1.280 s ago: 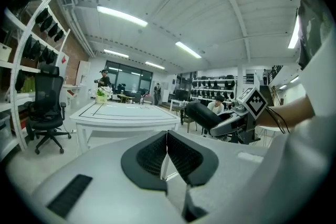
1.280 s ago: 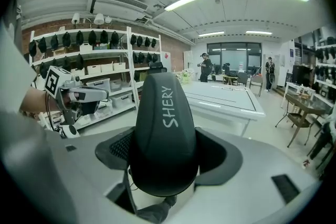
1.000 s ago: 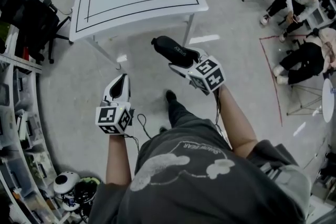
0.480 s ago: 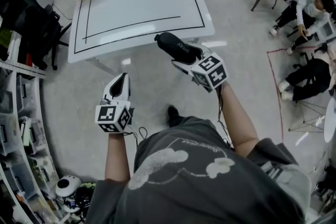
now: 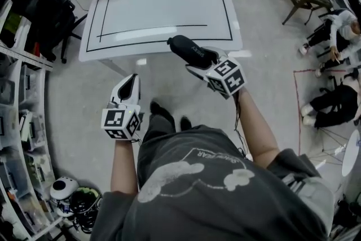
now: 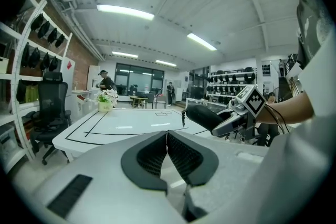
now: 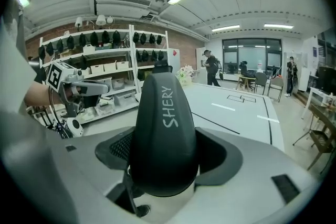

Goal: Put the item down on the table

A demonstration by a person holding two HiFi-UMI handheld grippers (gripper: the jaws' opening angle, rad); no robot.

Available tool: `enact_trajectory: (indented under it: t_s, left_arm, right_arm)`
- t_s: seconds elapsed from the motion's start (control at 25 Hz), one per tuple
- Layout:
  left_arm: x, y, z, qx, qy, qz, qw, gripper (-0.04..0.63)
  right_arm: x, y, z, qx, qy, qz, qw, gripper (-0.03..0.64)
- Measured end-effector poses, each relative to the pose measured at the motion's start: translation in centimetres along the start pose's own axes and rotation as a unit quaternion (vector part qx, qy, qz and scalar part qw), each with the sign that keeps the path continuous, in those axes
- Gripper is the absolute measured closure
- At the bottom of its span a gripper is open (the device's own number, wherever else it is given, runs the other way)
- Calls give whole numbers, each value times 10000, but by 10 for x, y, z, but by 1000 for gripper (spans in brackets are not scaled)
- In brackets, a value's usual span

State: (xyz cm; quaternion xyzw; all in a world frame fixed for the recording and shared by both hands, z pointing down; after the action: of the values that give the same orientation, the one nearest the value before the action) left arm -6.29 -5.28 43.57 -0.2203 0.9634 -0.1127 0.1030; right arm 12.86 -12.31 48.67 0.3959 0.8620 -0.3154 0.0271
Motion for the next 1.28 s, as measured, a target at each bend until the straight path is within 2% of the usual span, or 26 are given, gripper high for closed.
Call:
enact_trajectory:
  t_s: [0.32, 0.76, 0.92, 1.28]
  left_arm:
    - [49, -22, -13, 31, 140, 189, 9997, 592]
    - [134, -99, -14, 13, 180, -32, 9998, 592]
    - [171, -129, -12, 11, 189, -127, 9997, 592]
    - [241, -169, -18, 71, 271, -231, 9993, 592]
  right_arm:
    - [-3, -52, 21, 232, 169, 119, 9995, 284]
    - [-37, -138, 73, 442, 176, -38, 9989, 284]
    - [-48, -176, 101, 522, 428, -134, 9976, 284]
    - [-59, -246, 132, 1107, 991, -109, 9888, 284]
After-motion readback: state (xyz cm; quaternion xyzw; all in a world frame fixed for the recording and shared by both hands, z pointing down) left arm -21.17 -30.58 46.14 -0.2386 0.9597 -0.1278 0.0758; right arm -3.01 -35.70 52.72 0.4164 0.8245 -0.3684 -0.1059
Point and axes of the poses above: the fingertips, and each gripper's own axes: y backward along the fingers, x to its left, z out of its top, the point moved 1 cm from there along y, backward along the fingers, and after that the axes turned 15 degrees about -y, right-handed, at the moved point
